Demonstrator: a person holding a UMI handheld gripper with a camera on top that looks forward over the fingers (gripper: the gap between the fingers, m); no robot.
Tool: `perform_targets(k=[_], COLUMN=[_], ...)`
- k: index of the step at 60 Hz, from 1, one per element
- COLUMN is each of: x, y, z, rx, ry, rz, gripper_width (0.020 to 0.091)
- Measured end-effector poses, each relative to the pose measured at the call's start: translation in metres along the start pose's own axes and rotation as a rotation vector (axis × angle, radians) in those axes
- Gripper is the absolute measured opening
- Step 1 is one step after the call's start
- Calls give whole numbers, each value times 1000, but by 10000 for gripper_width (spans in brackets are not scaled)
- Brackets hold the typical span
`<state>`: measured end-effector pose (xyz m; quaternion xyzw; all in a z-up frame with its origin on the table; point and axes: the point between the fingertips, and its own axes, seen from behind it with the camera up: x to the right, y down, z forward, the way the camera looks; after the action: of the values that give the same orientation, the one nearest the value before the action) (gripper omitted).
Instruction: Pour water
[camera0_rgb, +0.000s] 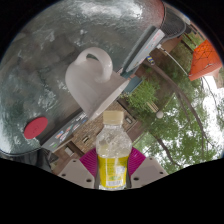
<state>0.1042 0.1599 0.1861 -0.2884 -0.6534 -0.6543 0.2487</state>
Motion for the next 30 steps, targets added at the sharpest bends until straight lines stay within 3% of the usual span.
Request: perform_targets(k=[8,11,12,17,25,30], x=[0,1,4,15,93,89], y=[-9,-15,-7,-4,85,129], z=[1,-2,-1,4,-7,-19], rx=[20,-17,20,43,-72,-99], ry=[-11,10,0,22,212,259], rz=[-3,-20,-11,76,661,1214], gripper_width=[362,360,360,362,363,364])
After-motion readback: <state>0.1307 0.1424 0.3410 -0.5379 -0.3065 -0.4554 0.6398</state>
